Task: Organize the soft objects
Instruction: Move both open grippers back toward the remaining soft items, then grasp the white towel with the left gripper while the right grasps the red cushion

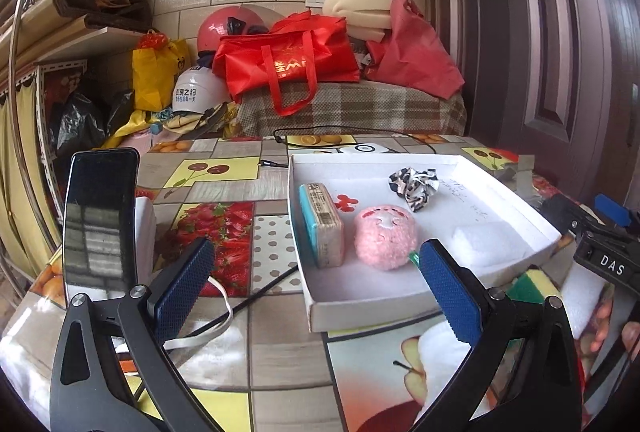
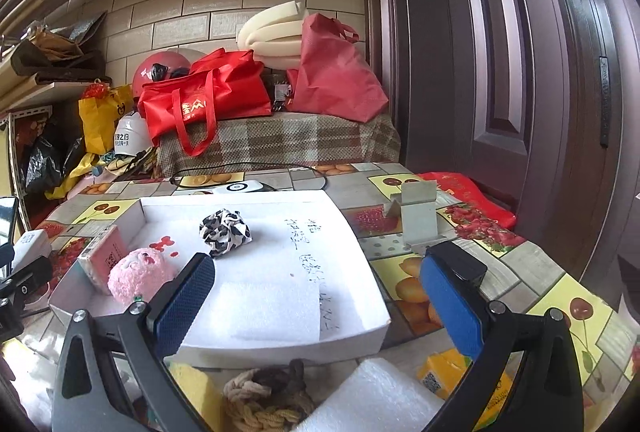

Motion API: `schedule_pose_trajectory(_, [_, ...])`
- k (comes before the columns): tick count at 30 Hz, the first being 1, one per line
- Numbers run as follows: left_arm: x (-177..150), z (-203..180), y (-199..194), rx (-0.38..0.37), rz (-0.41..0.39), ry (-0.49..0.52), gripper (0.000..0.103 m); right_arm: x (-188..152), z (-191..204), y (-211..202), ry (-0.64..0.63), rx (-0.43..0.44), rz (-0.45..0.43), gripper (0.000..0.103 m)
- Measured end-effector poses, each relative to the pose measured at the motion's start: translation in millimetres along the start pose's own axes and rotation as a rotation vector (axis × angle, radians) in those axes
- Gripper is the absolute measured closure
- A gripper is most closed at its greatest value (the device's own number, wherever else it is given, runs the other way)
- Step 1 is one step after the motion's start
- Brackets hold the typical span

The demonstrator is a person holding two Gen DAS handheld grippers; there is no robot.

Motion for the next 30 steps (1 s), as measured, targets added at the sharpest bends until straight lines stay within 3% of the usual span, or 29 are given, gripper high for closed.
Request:
schedule_pose_trajectory(4, [-12, -8, -14, -0.049, 0.051, 0.066, 0.000, -11, -7, -18, 0.008, 0.045, 0.018, 0.000])
schedule_pose_trajectory(9, [-36, -22, -10, -0.172, 0.264, 0.150, 0.000, -28, -4, -42, -0.006, 0.228, 0.085, 0.000])
schedule_pose_trajectory(14, [-52, -38, -14, -0.212, 0.333, 0.229, 0.000, -41, 15, -67, -0.074, 0.401, 0.131, 0.000])
schedule_pose_trajectory(20, [-66, -52, -14, -0.215, 0.378, 0.309, 0.000, -47, 41, -64, -0.163, 0.513, 0.216, 0.000])
schedule_pose_trajectory(24, [-69, -52, -4, -0.212, 0.432, 0.298, 0.001, -41, 27, -81, -0.096, 0.519, 0.098, 0.001])
schedule_pose_trajectory(27, [-73, -53, 4, -0.215, 0.475, 0.309, 0.005, -38, 23, -89, -0.080, 0.561, 0.053, 0.001])
schedule_pose_trajectory(30, [-74, -58, 9, -0.226, 0.487, 0.330, 0.024, -40, 45, -87, -0.164, 0.628, 0.100, 0.001])
Point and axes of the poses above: each gripper's, at about its wrist camera, not at the fingertips, and y roughly the way its jaws point, z to its left, x to its top, the point moved 3 cm from there along y, roughly the way its jaws point, and after that the axes turned 14 degrees about -y, right-handed, at the moved point
